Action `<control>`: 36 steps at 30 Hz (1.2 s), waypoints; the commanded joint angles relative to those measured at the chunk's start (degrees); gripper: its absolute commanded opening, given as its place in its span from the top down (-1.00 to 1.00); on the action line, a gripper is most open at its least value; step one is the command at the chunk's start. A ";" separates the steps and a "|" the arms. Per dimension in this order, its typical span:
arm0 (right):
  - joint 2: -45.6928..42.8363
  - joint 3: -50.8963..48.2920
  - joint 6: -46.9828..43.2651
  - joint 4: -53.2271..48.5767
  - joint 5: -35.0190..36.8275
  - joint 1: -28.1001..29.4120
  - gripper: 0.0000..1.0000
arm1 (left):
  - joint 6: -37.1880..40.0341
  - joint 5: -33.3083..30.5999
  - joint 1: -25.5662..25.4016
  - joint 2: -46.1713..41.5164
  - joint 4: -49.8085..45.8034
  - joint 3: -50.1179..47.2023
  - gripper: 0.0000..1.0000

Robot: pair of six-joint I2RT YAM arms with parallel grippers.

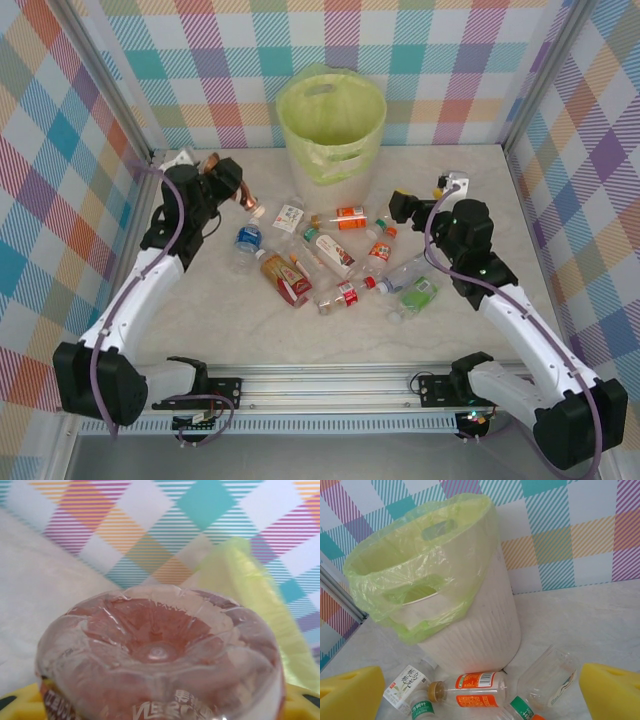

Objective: Put the plastic bottles in the bin

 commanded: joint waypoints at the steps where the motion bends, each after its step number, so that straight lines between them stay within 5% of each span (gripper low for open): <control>1: -1.30 -0.81 0.43 0.71 1.48 -0.08 -0.99 | 4.09 5.97 -1.97 4.22 7.48 6.22 -0.07; 10: -3.82 -0.95 -0.52 -1.85 2.96 -0.08 -0.99 | 16.19 3.03 -4.78 11.60 16.89 15.87 -0.07; 16: -4.35 -1.08 1.20 -2.39 2.76 -0.08 -0.99 | 15.27 0.08 -5.40 16.63 24.63 17.27 -0.05; 27: -4.16 0.02 3.07 -3.88 -1.20 -0.08 -0.99 | 17.48 2.95 -8.57 35.21 10.89 45.22 -0.10; 36: -6.82 0.39 1.84 -7.78 -0.77 -0.08 -0.99 | 22.83 0.88 -9.79 41.64 1.47 53.52 -0.12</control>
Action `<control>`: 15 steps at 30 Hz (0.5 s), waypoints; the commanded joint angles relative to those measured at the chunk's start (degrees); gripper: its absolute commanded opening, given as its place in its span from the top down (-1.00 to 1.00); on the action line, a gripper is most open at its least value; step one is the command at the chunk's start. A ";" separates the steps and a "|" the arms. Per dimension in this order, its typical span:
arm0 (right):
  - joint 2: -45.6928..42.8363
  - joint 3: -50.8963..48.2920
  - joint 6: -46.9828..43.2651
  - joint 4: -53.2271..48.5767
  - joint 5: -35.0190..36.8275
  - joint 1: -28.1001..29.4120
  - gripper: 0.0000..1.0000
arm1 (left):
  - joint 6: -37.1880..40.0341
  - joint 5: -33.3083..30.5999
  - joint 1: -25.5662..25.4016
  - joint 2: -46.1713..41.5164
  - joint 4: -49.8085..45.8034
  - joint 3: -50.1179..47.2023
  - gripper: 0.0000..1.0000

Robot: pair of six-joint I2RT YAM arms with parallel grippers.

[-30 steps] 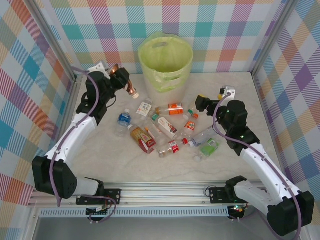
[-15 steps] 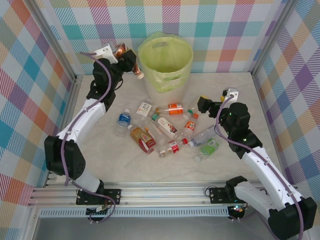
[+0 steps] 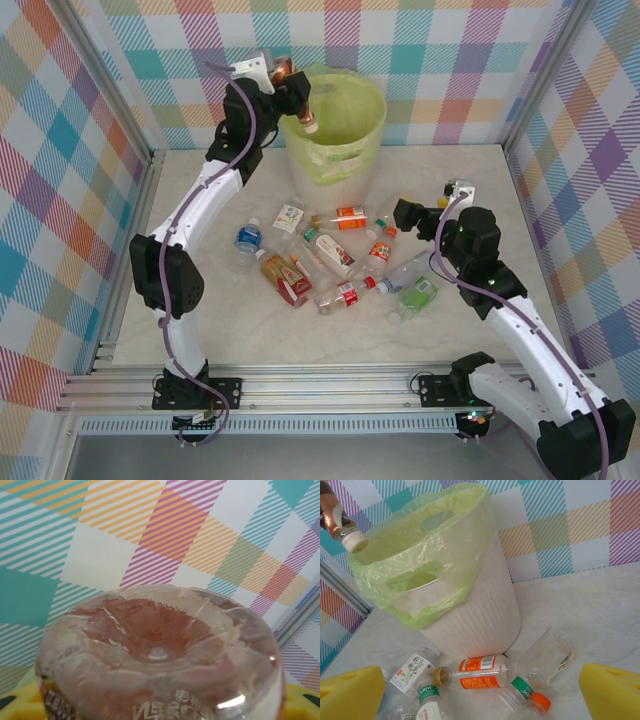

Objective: Put the plastic bottles in the bin

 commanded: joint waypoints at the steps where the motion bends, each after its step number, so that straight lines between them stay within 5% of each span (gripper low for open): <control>1: -1.94 0.90 -0.37 -1.34 -0.08 -0.08 -0.99 | 4.96 -1.92 -0.58 2.50 -7.16 4.06 -0.12; 11: -1.95 0.95 -0.04 -2.04 0.76 -0.08 -0.99 | 8.66 -5.06 -0.96 18.40 -35.98 32.06 -0.32; 15: -1.45 1.29 -0.23 -2.91 1.27 -0.08 -1.00 | 7.69 -7.07 -1.14 20.22 -37.88 34.79 -0.67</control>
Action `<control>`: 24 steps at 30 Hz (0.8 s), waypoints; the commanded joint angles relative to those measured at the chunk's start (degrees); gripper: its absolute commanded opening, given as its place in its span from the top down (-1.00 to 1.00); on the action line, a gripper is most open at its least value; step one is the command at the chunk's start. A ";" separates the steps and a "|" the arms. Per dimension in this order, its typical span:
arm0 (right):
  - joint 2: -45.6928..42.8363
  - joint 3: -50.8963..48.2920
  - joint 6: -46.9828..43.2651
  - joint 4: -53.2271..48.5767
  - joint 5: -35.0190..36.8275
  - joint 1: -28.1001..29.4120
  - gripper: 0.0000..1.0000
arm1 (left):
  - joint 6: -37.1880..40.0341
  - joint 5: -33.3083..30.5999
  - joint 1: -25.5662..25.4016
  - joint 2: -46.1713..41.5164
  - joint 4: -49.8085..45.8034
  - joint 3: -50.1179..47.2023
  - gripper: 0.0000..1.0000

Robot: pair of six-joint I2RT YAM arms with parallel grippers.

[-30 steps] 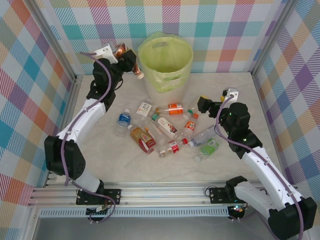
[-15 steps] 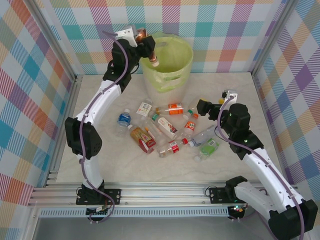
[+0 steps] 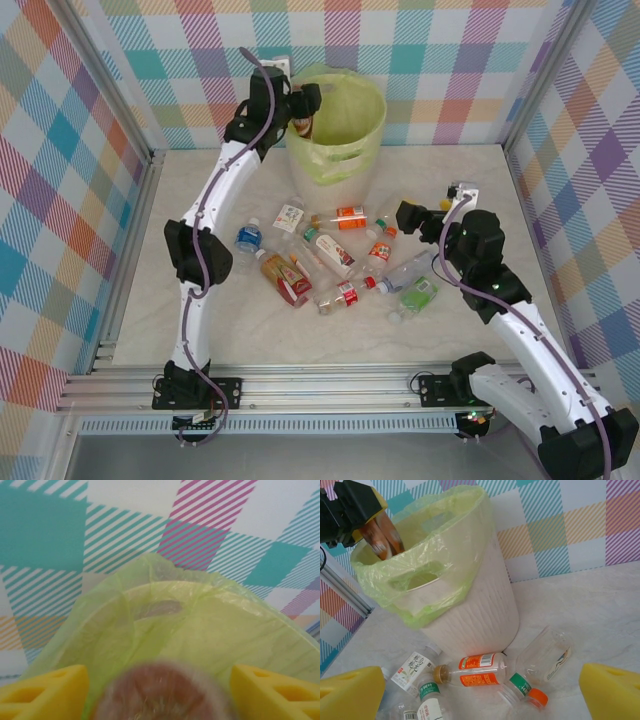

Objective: Put the plastic bottles in the bin

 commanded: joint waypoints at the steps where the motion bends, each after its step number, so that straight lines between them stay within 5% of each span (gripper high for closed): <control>1: 0.53 1.49 -0.29 -1.09 1.17 -0.08 -1.00 | 0.16 -1.97 -0.63 -0.22 -6.27 2.12 -0.76; 5: 1.62 2.07 -0.59 -2.78 3.09 -0.08 -0.99 | -0.59 1.02 -0.63 -2.00 -5.21 -0.29 -0.96; 9: 2.89 1.52 -0.03 -3.02 5.02 -0.08 -0.99 | -0.28 11.39 -0.78 -4.26 -4.15 -0.74 -1.00; 15: 4.79 1.70 1.43 -4.66 7.65 -0.08 -0.99 | -0.67 12.04 -1.42 -8.36 -4.87 -2.32 -1.00; 24: 4.51 -1.25 2.48 -7.79 9.06 -0.08 -0.99 | -4.98 16.06 -1.77 -24.21 2.84 -23.94 -1.00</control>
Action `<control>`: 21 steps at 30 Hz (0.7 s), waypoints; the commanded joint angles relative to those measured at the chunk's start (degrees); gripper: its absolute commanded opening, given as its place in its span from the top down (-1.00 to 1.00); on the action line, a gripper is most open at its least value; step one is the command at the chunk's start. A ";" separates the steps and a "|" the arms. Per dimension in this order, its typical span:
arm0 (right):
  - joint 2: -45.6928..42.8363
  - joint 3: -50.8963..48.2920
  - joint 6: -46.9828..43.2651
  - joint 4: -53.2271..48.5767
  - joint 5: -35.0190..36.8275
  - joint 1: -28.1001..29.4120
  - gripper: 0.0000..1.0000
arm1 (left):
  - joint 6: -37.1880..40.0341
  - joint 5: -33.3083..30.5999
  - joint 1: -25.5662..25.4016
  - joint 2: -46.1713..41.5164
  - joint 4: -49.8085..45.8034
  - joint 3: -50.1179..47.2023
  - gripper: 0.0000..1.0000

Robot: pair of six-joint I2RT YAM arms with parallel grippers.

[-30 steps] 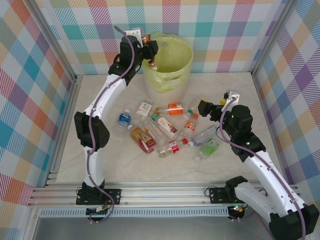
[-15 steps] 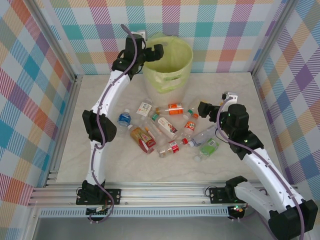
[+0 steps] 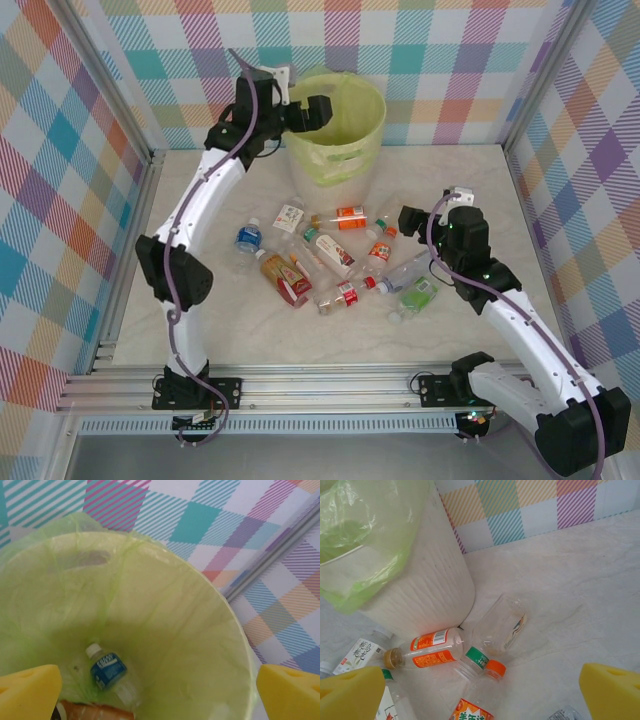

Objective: Put the plastic bottles in the bin

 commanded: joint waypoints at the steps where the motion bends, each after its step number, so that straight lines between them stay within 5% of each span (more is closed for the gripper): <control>1: -0.46 -1.62 2.19 -2.94 0.88 -0.08 -0.99 | -2.56 0.91 -0.59 -8.50 5.60 -7.91 -1.00; 10: 1.18 -2.13 11.99 -15.23 1.38 -0.10 -0.99 | -8.75 -1.17 -0.59 -15.52 9.20 -17.86 -1.00; 21: 1.79 -2.74 24.02 -38.35 -10.56 -0.08 -0.99 | -16.24 -4.00 -0.59 -25.57 23.64 -36.13 -1.00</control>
